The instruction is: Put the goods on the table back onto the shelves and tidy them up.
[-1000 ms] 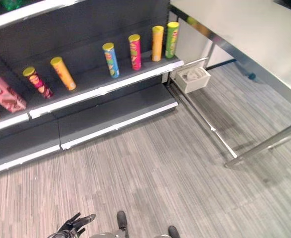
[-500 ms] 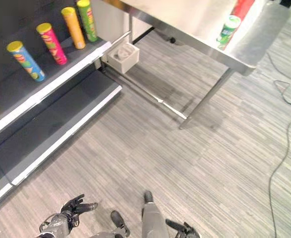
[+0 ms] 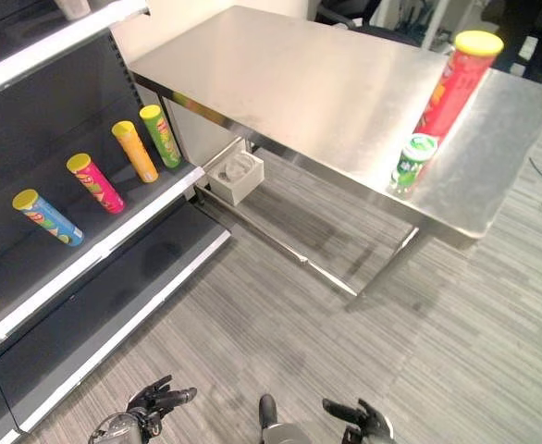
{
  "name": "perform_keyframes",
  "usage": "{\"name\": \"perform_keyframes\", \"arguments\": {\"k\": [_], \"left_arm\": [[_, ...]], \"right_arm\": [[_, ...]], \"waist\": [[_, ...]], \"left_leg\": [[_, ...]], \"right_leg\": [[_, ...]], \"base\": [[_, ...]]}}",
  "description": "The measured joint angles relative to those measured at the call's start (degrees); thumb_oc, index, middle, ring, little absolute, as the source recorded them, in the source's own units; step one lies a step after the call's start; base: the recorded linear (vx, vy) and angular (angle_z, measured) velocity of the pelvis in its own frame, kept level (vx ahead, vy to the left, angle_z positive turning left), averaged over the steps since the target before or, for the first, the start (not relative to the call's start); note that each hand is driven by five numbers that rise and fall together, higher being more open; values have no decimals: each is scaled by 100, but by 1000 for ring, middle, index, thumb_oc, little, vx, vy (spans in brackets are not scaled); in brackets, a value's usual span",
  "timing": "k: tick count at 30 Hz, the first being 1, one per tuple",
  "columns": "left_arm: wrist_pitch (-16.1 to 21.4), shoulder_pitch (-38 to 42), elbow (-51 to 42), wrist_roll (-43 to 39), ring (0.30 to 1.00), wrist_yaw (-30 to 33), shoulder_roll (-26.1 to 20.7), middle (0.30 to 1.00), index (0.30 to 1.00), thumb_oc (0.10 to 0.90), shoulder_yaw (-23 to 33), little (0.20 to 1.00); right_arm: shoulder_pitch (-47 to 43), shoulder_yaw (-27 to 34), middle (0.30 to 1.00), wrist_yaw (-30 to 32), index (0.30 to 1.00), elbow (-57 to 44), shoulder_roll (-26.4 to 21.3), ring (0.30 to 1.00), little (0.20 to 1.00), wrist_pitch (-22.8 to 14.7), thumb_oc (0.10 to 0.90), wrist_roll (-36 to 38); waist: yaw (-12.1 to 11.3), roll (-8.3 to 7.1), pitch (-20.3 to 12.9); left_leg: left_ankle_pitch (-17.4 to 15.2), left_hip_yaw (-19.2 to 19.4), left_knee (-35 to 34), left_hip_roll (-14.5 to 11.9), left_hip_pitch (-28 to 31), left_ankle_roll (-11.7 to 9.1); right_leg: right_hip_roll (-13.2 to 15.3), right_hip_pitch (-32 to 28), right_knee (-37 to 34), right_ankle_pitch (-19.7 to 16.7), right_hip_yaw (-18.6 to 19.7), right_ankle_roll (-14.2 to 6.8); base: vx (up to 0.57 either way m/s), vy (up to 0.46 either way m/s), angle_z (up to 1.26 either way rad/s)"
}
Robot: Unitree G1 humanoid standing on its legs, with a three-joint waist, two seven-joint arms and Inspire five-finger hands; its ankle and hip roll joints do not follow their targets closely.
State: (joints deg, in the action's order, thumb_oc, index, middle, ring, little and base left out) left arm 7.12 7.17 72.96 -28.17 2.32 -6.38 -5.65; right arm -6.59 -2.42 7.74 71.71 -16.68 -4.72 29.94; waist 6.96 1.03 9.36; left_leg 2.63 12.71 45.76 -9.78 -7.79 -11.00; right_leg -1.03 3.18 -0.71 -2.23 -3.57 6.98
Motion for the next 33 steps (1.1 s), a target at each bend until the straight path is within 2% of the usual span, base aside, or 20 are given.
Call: {"name": "perform_keyframes", "arguments": {"k": [1, 2, 3, 4, 6, 7, 9, 11, 12, 15, 17, 20, 24, 25, 26, 27, 29, 30, 32, 33], "left_arm": [[-43, 9, -27, -127, 900, 82, -66, 900, 900, 800, 14, 900], [-8, 25, 57, -256, 900, 113, -127, 900, 900, 800, 89, 900], [3, 33, 73, -336, 900, 117, -150, 900, 900, 800, 127, 900], [17, 27, 75, -388, 900, 125, -184, 900, 900, 800, 134, 900], [1, -9, 139, -417, 900, 142, -167, 900, 900, 800, 140, 900], [-2, -5, 135, -498, 900, 179, -161, 900, 900, 800, 154, 900], [0, -119, 299, -673, 900, 260, -76, 900, 900, 800, 418, 900], [-2, -260, 289, -780, 900, 322, -52, 900, 900, 800, 411, 900], [1, -251, 291, -775, 900, 336, -77, 900, 900, 800, 323, 900], [-1, 141, 294, -719, 900, 347, -174, 900, 900, 800, 130, 900], [10, 248, 209, -523, 900, 346, -174, 900, 900, 800, -126, 900], [23, 329, -34, -314, 900, 323, -168, 900, 900, 800, -253, 900], [1, 408, -159, -312, 900, 341, -162, 900, 900, 800, -210, 900], [7, 393, -176, -310, 900, 359, -211, 900, 900, 800, -193, 900], [-3, 369, -164, -261, 900, 437, -251, 900, 900, 800, -85, 900], [-4, 326, -206, -155, 900, 470, -195, 900, 900, 800, -49, 900], [2, 227, -191, 27, 900, 478, -122, 900, 900, 800, 30, 900], [2, 238, -146, 110, 900, 474, -127, 900, 900, 800, 63, 900], [1, 262, -139, 311, 900, 476, -141, 900, 900, 800, 385, 900], [-1, 221, -142, 364, 900, 471, -184, 900, 900, 800, 413, 900]], "right_arm": [[-101, -51, 900, 10, 900, 171, 120, 900, 900, 28, 800, -94], [-229, -63, 900, 5, 900, 489, 233, 900, 900, 82, 800, -174], [-240, -76, 900, 9, 900, 602, 285, 900, 900, 147, 800, -216], [-113, -143, 900, 27, 900, 643, 351, 900, 900, 135, 800, -283], [17, -205, 900, 84, 900, 707, 395, 900, 900, 197, 800, -342], [103, -138, 900, 134, 900, 765, 380, 900, 900, 208, 800, -362], [569, 8, 900, 254, 900, 855, 285, 900, 900, 180, 800, -373], [869, 17, 900, 268, 900, 907, 228, 900, 900, 202, 800, -370], [931, 16, 900, 268, 900, 885, 310, 900, 900, 208, 800, -370], [921, 60, 900, 266, 900, 654, 493, 900, 900, 199, 800, -370], [908, 90, 900, 273, 900, 564, 526, 900, 900, 177, 800, -367], [886, 305, 900, 295, 900, 178, 527, 900, 900, 134, 800, -348], [784, 533, 900, 483, 900, -320, 446, 900, 900, 37, 800, -280], [807, 583, 900, 625, 900, -741, 444, 900, 900, 83, 800, -286], [992, 704, 900, 790, 900, -1979, 421, 900, 900, 59, 800, -367], [1386, 942, 900, 910, 900, -3150, 377, 900, 900, 94, 800, -494], [1716, 1265, 900, 1037, 900, -4428, 180, 900, 900, -86, 800, -752], [1711, 1434, 900, 1133, 900, -4441, 63, 900, 900, -123, 800, -830], [2087, 2186, 900, 1462, 900, -4939, -164, 900, 900, -32, 800, -1094], [2200, 2482, 900, 1532, 900, -5010, -197, 900, 900, -26, 800, -1117]], "waist": [[-77, -356, 52], [-195, -583, 6], [-251, -642, 17], [-266, -586, 0], [-347, -537, -70], [-344, -457, -65], [-304, -287, -232], [-231, -234, -367], [-124, -251, -375], [165, -289, -338], [196, -272, -320], [193, -172, -262], [270, -80, -28], [259, -89, 54], [349, -63, 293], [330, -42, 323], [472, 55, 340], [495, 27, 336], [839, -289, 249], [977, -444, 200]], "left_leg": [[-382, -91, -488, 407, -267, 417], [-659, -119, -1849, 780, -208, 837], [-604, -91, -2454, 776, -304, 814], [-468, -249, -3062, 801, -551, 654], [-60, -1025, -4900, 936, -475, 357], [97, -1379, -5125, 932, -623, 284], [86, -987, -4612, 889, -582, 676], [929, -816, -5088, 1000, -40, 1336], [781, -688, -5128, 1076, 69, 1534], [525, -325, -5118, 1304, 119, 1706], [328, -109, -5142, 1362, 190, 1679], [181, 117, -5118, 1395, 176, 1714], [154, 436, -5114, 1261, 172, 1776], [125, 589, -5113, 1205, 187, 1767], [61, 827, -5114, 1089, 330, 1795], [-83, 1029, -5115, 1082, 419, 1760], [-236, 1163, -5142, 1013, 531, 1628], [-248, 1170, -5141, 939, 590, 1561], [-304, 935, -5143, 864, 685, 1368], [-348, 887, -5145, 861, 802, 1229]], "right_leg": [[147, -230, -116, 55, 347, -35], [231, -375, -248, 45, 562, -67], [157, -460, -296, 49, 591, -126], [15, -702, -482, 195, 716, -269], [-163, -870, -509, 397, 972, -275], [-224, -953, -509, 457, 1091, -213], [-183, -1301, -464, 636, 1404, -302], [-67, -1520, -371, 849, 1504, -581], [63, -1295, 90, 1119, 1457, -882], [429, -559, 126, 1189, 1501, -1182], [541, -227, 341, 860, 1575, -1288], [563, 27, 586, 880, 1665, -1350], [329, 750, 1751, 998, 1803, -1581], [269, 939, 2015, 976, 1755, -1621], [257, 1211, 2497, 987, 1344, -1816], [589, 1352, 2378, 1013, 885, -1795], [1001, 1476, 1431, 978, 612, -1794], [991, 1492, 942, 844, 658, -1778], [675, 1783, -163, 255, 1366, -1854], [563, 1813, -235, 92, 1493, -1789]], "base": [[425, 49, -53], [342, 59, -75], [358, 31, -72], [316, 6, -68], [266, -9, -80], [329, 69, -123], [282, 114, -112], [139, 81, -86], [123, 119, -76], [116, 165, -57], [74, 159, -50], [15, 147, -54], [13, 65, -43], [159, 10, -84], [191, -41, -111], [214, -75, -114], [225, -75, -63], [240, -101, -6], [223, -131, 58], [248, -221, 77]]}}
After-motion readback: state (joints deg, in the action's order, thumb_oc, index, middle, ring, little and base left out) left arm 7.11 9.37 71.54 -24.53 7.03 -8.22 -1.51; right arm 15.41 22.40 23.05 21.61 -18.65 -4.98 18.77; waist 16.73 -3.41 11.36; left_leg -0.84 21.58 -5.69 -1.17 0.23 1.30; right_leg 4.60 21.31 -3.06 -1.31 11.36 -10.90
